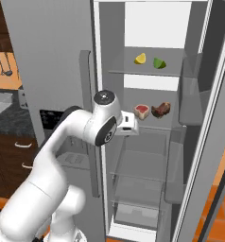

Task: Place one lemon wedge and one steak in each tupperware on the nearby counter, to pack two identical lunches.

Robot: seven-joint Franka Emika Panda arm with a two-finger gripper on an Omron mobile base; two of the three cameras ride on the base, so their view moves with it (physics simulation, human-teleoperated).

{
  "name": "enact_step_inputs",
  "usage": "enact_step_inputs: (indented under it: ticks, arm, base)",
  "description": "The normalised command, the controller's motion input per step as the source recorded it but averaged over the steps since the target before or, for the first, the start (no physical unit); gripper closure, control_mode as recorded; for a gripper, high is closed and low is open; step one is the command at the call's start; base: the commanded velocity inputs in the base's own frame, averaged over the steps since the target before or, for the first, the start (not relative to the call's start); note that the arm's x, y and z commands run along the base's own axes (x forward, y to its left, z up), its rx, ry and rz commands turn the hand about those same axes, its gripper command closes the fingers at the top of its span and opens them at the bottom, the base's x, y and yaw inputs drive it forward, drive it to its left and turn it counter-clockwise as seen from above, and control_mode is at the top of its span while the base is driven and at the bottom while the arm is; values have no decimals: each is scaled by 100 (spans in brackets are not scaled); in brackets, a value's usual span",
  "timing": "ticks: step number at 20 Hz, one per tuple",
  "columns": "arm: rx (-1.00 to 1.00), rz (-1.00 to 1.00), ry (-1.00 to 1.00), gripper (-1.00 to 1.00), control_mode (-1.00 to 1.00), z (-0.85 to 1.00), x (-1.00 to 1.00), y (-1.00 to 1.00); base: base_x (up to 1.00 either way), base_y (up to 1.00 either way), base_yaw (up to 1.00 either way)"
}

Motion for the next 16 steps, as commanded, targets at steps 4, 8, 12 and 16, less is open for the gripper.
enact_step_inputs:
  ticks: [4, 8, 12, 16]
  arm:
    - [11, 0, 11, -100, -100, -1, 99, -18]
    - [10, 1, 7, -100, -100, 0, 91, -2]
    - [10, 7, 0, -100, -100, -5, 51, -37]
    - [8, 13, -2, -100, -100, -17, 36, -45]
  base:
    - [0, 0, 0]
    - [0, 0, 0]
    - [0, 0, 0]
    - [0, 0, 0]
